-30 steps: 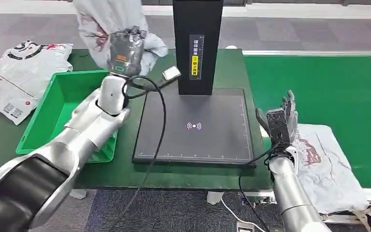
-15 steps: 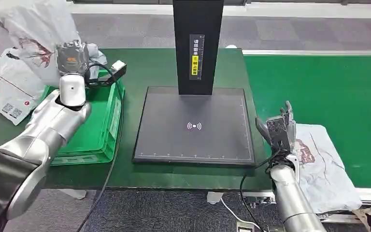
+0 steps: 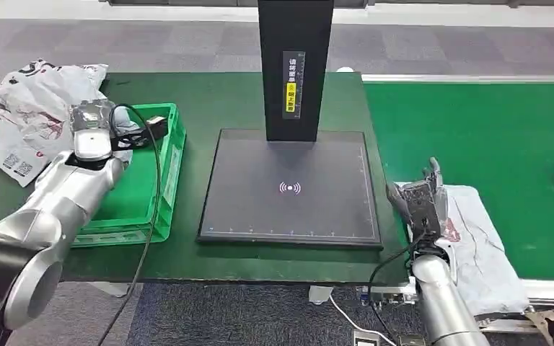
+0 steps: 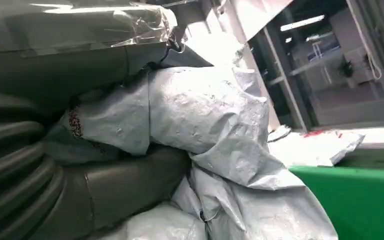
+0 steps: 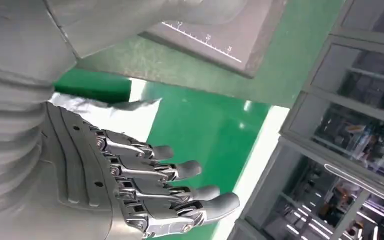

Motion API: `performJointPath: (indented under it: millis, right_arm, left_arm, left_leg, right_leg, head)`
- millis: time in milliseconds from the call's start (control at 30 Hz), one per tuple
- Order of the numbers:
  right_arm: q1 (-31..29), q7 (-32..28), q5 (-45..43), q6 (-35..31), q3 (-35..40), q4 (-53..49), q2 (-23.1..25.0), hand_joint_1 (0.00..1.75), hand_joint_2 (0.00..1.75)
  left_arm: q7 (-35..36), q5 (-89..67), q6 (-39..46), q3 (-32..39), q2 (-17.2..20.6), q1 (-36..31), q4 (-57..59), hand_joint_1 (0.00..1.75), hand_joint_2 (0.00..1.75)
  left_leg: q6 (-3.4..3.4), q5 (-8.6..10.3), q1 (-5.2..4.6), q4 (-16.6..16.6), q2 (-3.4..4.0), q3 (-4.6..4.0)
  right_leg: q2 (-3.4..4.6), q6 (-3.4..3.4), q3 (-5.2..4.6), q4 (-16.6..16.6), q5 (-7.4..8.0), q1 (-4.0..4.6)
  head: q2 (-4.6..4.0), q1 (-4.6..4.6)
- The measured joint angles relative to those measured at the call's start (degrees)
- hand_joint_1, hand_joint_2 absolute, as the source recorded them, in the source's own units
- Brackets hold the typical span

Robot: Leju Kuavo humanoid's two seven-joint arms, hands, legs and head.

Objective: Moved the parcel from conveyor to table for the left to box.

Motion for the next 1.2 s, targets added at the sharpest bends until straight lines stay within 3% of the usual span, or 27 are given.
performJointPath:
  millis: [133,233,267,500,767,967,1200]
  right_arm:
    - [-0.2,-0.1,0.0,0.7,0.0,0.0,0.0,0.00,1.75]
    - [-1.0,-0.1,-0.1,0.9,0.0,0.2,0.0,0.00,1.75]
    - [-1.4,0.0,-0.2,0.8,0.0,0.3,0.0,0.00,1.75]
    - [-2.3,0.0,-0.9,-0.3,0.0,1.2,0.0,0.00,1.75]
    - [-2.1,-0.1,-1.2,-1.3,0.1,2.0,0.0,0.00,1.75]
    - [-2.0,-0.1,-1.6,-1.2,0.3,2.1,0.0,0.00,1.75]
    - [-2.1,-0.2,-1.7,-1.2,0.7,2.7,0.0,0.00,1.75]
  left_arm:
    - [-0.4,1.9,1.0,1.6,0.0,0.3,0.1,0.00,1.75]
    - [-4.1,4.6,9.2,4.4,0.0,0.9,-0.1,0.00,1.75]
    - [-5.8,5.4,12.5,5.1,0.0,0.9,-0.2,0.00,0.00]
    - [-19.3,14.4,29.7,13.2,-0.5,0.9,-1.0,0.00,0.00]
    - [-23.8,20.2,31.6,20.4,-2.1,0.6,-1.5,0.00,0.00]
    - [-21.4,18.8,31.8,21.3,-2.6,-0.3,-1.5,0.00,0.00]
    - [-23.3,19.6,32.0,22.0,-2.8,-0.7,-1.5,0.00,0.00]
  left_leg:
    - [0.00,0.00,0.00,0.0,-0.01,-0.03]
    - [0.00,0.00,0.01,0.0,-0.01,-0.02]
    - [-0.01,0.00,0.01,0.0,-0.01,-0.02]
    - [-0.01,0.00,0.01,0.0,-0.01,-0.02]
    - [0.00,0.01,0.01,0.0,-0.02,-0.01]
    - [-0.01,0.00,0.01,0.0,-0.01,-0.01]
    - [-0.01,0.00,0.01,0.0,-0.02,-0.02]
  right_leg:
    - [-0.02,0.00,0.00,0.0,0.00,0.01]
    - [-0.01,0.00,-0.01,0.0,0.00,0.03]
    - [-0.01,0.00,-0.02,0.0,0.00,0.03]
    - [-0.02,0.00,-0.02,0.0,0.00,0.02]
    - [-0.03,0.00,-0.02,0.0,0.00,0.02]
    - [-0.01,0.00,-0.02,0.0,0.00,0.02]
    - [-0.03,0.00,-0.02,0.0,0.00,0.02]
  head:
    - [0.00,0.00]
    - [0.00,0.00]
    - [0.00,0.00]
    - [0.00,0.00]
    - [-0.02,0.00]
    - [0.00,0.00]
    - [0.00,0.00]
